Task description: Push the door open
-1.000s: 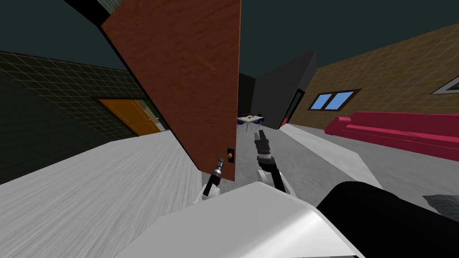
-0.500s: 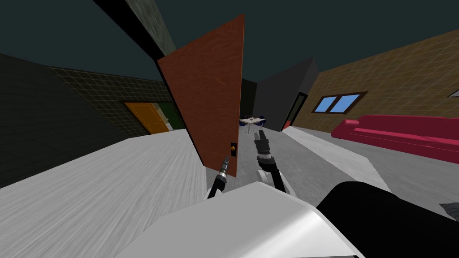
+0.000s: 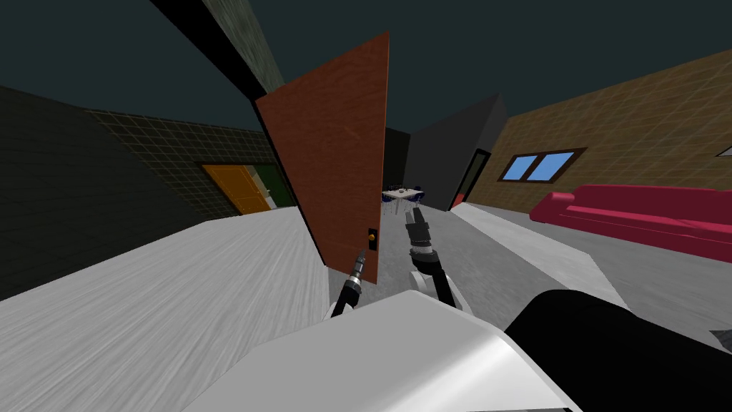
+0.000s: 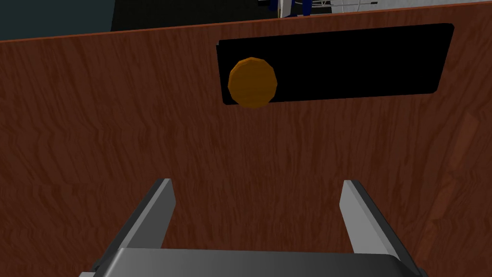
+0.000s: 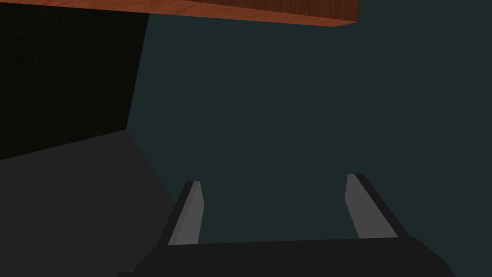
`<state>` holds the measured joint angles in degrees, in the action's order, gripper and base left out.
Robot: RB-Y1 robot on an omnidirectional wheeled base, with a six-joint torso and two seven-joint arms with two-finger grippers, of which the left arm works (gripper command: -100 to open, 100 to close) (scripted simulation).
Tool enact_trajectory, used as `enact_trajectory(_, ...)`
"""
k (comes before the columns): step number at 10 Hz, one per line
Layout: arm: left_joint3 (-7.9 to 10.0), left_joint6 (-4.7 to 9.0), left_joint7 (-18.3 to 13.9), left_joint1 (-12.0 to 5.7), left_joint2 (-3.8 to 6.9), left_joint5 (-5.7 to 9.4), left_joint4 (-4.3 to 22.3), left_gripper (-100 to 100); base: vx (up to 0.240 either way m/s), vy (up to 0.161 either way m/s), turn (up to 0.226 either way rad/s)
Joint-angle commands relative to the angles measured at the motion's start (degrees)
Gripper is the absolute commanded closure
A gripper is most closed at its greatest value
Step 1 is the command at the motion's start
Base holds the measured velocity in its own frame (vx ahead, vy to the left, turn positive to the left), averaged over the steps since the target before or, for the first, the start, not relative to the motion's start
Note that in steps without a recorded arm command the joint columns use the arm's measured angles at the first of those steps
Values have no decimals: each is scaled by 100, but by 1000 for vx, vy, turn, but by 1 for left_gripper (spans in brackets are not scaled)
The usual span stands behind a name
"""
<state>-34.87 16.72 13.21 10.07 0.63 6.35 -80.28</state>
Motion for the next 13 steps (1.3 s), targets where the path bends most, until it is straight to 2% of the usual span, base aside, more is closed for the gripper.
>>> enact_trajectory(1,26,-13,21,-39,52,-11,35,-100,197,-125,-8)
enact_trajectory(3,65,-18,17,-95,38,-11,73,-100,223,-108,-10)
enact_trajectory(5,106,-24,12,-156,-147,-11,115,-100,203,-143,-19)
enact_trajectory(6,122,-26,10,-179,-278,-12,130,-100,178,-116,-9)
enact_trajectory(7,115,-15,16,-178,-220,-14,152,-100,77,-48,4)
enact_trajectory(8,115,-15,16,-178,-220,-14,152,100,-7,3,5)
enact_trajectory(13,115,-15,16,-178,-220,-14,152,100,-16,11,-1)
